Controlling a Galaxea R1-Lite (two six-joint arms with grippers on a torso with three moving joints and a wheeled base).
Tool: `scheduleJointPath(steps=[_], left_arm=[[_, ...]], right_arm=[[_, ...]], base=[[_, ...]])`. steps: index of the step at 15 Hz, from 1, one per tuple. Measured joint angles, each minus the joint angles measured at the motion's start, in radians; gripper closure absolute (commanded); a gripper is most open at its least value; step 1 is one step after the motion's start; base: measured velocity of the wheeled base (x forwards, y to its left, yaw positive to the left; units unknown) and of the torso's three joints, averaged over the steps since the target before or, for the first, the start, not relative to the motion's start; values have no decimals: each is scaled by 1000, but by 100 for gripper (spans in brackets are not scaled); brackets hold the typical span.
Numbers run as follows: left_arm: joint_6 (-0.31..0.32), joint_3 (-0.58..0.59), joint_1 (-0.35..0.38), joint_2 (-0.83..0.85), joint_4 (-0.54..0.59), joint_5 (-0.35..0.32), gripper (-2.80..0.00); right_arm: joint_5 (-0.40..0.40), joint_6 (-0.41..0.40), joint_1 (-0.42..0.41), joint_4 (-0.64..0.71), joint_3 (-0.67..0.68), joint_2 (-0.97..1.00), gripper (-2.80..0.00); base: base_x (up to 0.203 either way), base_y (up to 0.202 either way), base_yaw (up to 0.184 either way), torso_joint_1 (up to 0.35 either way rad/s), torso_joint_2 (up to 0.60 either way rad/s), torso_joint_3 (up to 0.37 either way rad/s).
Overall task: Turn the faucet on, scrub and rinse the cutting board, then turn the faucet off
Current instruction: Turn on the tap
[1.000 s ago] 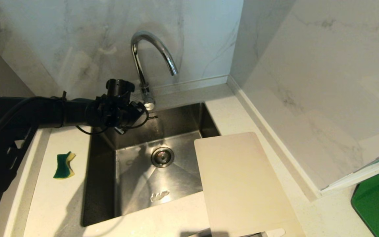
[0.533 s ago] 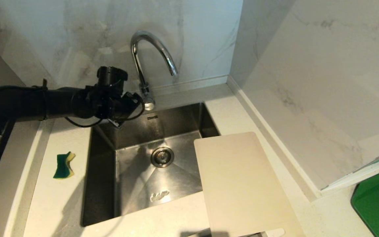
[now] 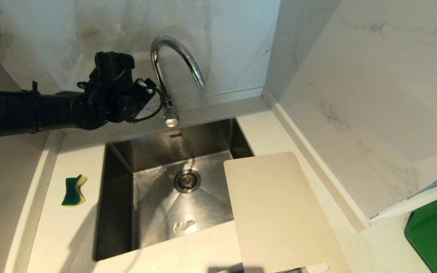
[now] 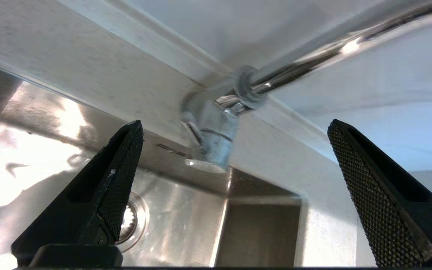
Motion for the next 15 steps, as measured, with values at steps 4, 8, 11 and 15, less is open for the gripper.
scheduleJointPath(steps=[4, 8, 11, 15], left_arm=[[29, -3, -14, 50, -98, 87, -280], [34, -4, -11, 84, -102, 111, -280], [35, -8, -4, 103, -103, 105, -280], [36, -10, 0, 137, -105, 100, -280]], right_arm=[[1, 0, 0, 0, 0, 0, 0], [0, 0, 0, 0, 0, 0, 0], [0, -1, 0, 0, 0, 0, 0], [0, 0, 0, 0, 0, 0, 0]], base=[[0, 0, 0, 0, 0, 0], [0, 0, 0, 0, 0, 0], [0, 0, 0, 0, 0, 0], [0, 0, 0, 0, 0, 0]])
